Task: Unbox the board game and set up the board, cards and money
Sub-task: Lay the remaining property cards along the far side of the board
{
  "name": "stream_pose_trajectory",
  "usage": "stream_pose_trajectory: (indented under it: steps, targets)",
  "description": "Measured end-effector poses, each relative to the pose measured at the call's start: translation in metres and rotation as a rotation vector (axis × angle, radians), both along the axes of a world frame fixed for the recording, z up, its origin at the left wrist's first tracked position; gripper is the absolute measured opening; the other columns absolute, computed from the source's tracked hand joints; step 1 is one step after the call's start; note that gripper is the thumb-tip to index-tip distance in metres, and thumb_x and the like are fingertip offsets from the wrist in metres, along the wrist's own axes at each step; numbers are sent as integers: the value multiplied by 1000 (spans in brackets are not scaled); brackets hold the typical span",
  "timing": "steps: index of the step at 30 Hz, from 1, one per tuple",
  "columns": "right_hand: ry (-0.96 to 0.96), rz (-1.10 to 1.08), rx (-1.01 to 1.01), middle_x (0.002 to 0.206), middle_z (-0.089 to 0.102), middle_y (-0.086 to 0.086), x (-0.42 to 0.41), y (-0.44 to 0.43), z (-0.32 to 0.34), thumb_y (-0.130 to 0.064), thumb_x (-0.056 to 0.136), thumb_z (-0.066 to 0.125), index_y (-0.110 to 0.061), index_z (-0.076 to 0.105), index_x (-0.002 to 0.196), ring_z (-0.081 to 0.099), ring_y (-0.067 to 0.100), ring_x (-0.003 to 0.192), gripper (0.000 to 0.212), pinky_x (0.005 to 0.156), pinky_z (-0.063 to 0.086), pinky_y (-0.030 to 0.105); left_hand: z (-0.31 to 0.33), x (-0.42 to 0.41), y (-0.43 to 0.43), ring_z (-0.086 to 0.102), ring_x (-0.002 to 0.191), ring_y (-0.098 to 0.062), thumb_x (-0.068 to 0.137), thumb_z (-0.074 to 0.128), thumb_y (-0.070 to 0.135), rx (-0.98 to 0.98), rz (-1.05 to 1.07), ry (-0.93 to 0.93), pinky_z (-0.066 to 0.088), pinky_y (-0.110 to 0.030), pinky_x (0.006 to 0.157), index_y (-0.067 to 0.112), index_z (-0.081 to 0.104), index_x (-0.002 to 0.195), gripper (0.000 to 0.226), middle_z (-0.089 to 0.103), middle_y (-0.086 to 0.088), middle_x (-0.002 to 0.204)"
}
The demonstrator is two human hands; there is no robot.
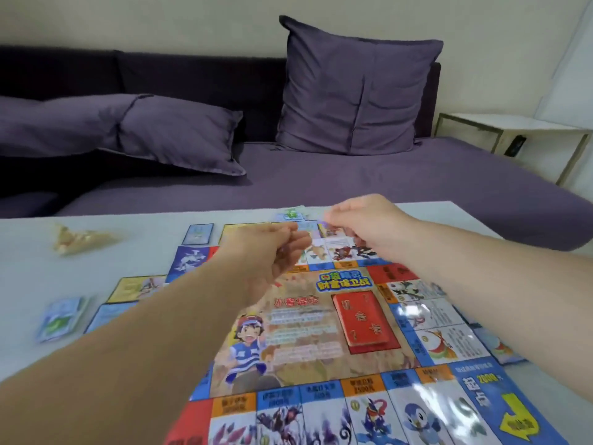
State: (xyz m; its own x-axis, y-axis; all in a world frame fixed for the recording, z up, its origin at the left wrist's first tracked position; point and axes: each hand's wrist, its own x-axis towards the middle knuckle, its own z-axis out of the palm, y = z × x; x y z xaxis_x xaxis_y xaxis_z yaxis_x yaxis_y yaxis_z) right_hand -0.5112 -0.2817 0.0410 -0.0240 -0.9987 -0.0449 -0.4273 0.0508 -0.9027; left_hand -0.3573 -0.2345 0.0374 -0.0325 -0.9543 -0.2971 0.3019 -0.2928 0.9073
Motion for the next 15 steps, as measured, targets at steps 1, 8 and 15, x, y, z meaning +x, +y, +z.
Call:
stream_pose_trajectory:
  steps: [1, 8, 15]
  targets:
    - [66, -12, -33, 60, 62, -10, 10, -12, -2, -20, 84, 70, -14, 70, 84, 40, 5, 44, 6, 46, 31, 19, -3, 9, -7, 58, 48, -4, 100, 40, 4, 17, 43, 18, 48, -11, 45, 3, 58, 96, 18, 64, -6, 75]
    - [337, -16, -172, 88, 67, -1, 60, -96, -29, -19, 85, 68, -16, 71, 81, 57, 13, 80, 6, 69, 42, 23, -11, 68, -47, 61, 49, -10, 97, 47, 7, 39, 180, 162, 51, -15, 44, 2, 60, 92, 15, 65, -9, 70]
    - [573, -90, -147, 100, 70, 0, 68, -143, -54, -32, 80, 72, -25, 71, 80, 61, 22, 99, 8, 89, 50, 37, -27, 99, -55, 66, 59, -13, 98, 38, 5, 15, 237, 194, 56, -20, 53, 3, 59, 101, 21, 68, -9, 80]
